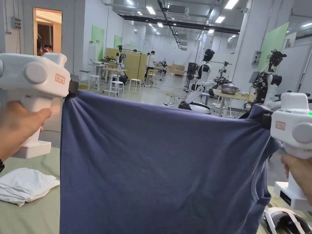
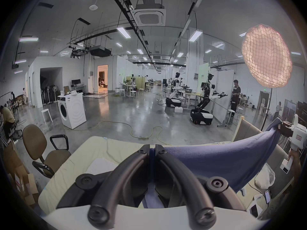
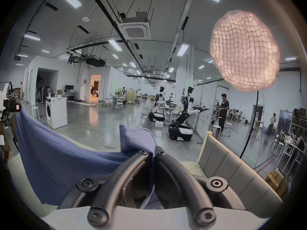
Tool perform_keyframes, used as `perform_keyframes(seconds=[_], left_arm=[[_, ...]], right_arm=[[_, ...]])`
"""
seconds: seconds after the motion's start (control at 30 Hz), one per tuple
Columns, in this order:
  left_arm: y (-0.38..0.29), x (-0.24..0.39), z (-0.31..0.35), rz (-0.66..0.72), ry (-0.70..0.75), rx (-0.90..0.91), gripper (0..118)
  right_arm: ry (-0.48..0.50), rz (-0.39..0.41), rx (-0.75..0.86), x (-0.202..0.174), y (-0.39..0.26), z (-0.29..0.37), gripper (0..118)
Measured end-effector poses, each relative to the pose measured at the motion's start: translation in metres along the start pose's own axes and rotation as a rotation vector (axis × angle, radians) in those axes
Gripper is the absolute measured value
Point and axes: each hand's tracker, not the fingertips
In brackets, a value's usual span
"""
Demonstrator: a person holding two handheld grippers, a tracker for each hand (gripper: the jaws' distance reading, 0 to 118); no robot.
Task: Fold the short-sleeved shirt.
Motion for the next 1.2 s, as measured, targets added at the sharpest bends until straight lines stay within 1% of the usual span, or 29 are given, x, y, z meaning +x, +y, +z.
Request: perform_keyframes(seconds=[0.1,0.13,0.23,0.4,0.5,0.67,0.77,0.9,0.97,1.07,1.2], left_arm=[[0.017,0.005,0.0,-0.022,0.018,0.022,7],[0.024,0.0,-0.01,-0.03,0.022,0.023,7],[0.028,0.003,-0.016,-0.044,0.034,0.037,7],[0.011,0.002,-0.039,-0.055,0.05,0.019,7],[-0.019,-0.001,-0.051,-0.039,0.041,-0.009,7],[-0.09,-0.002,-0.061,-0.023,0.014,-0.097,7],[-0.137,-0.005,-0.059,0.004,-0.011,-0.14,7],[-0.19,-0.007,-0.039,0.016,-0.038,-0.164,7],[-0.208,-0.009,-0.023,0.021,-0.058,-0.17,7],[-0.233,-0.012,0.011,0.057,-0.088,-0.169,7],[-0.265,-0.026,0.054,0.14,-0.129,-0.174,7]], right_arm=[[-0.011,-0.001,0.037,-0.001,0.02,-0.006,3],[-0.014,0.002,0.04,-0.002,0.025,-0.009,3],[-0.019,-0.003,0.049,-0.003,0.029,-0.017,3],[-0.018,-0.027,0.041,-0.007,0.005,-0.023,3],[-0.02,-0.022,0.009,-0.011,-0.028,-0.022,3],[-0.016,-0.035,-0.086,-0.011,-0.099,-0.014,3],[-0.013,-0.018,-0.134,-0.012,-0.141,0.002,3],[-0.011,-0.023,-0.168,-0.007,-0.186,0.032,3],[-0.009,-0.013,-0.178,-0.004,-0.201,0.05,3],[-0.008,-0.006,-0.189,0.0,-0.219,0.08,3],[0.002,-0.025,-0.208,0.005,-0.239,0.127,3]])
